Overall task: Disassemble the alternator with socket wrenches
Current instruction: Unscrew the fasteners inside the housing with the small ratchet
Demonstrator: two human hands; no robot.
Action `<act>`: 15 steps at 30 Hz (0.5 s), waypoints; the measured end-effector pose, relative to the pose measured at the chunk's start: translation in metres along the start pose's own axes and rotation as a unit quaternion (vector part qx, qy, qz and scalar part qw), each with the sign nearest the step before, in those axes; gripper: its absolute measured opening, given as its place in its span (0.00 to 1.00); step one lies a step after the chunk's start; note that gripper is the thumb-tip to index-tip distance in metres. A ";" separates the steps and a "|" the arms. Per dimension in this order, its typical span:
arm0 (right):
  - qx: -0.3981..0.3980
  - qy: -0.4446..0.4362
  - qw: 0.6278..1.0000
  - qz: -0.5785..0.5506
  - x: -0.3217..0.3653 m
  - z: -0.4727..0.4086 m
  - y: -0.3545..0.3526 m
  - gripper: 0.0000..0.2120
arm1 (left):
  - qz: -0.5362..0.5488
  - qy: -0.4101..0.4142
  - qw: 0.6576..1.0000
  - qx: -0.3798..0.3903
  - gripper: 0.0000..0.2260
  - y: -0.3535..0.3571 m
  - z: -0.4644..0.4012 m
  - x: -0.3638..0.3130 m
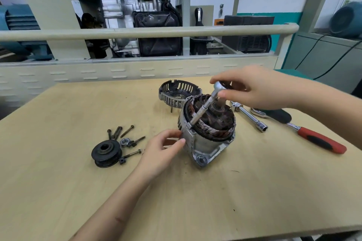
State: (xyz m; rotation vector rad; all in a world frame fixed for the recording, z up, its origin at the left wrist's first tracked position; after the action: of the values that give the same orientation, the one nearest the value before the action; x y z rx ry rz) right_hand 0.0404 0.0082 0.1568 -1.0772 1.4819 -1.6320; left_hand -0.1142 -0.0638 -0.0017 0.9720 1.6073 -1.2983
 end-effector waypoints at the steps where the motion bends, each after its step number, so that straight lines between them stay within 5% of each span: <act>1: 0.009 -0.011 1.000 0.009 0.002 -0.003 -0.001 0.18 | 0.006 0.004 1.000 -0.001 0.08 0.001 0.001 0.000; 15: 0.062 -0.046 0.996 0.039 0.004 -0.014 -0.002 0.19 | 0.036 0.011 0.999 -0.020 0.08 0.004 0.006 0.006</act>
State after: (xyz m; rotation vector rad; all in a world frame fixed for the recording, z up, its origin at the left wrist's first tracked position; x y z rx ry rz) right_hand 0.0263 0.0106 0.1590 -1.0010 1.3274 -1.5772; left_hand -0.1116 -0.0690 -0.0090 1.0143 1.5950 -1.2072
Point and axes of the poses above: each hand's wrist, its own z-axis away from the middle knuckle, its own y-axis out of the palm, x = y × z, the point moved 6 cm from there along -z, towards the middle knuckle, and after that the axes turned 14 degrees about x, right-handed, at the moved point
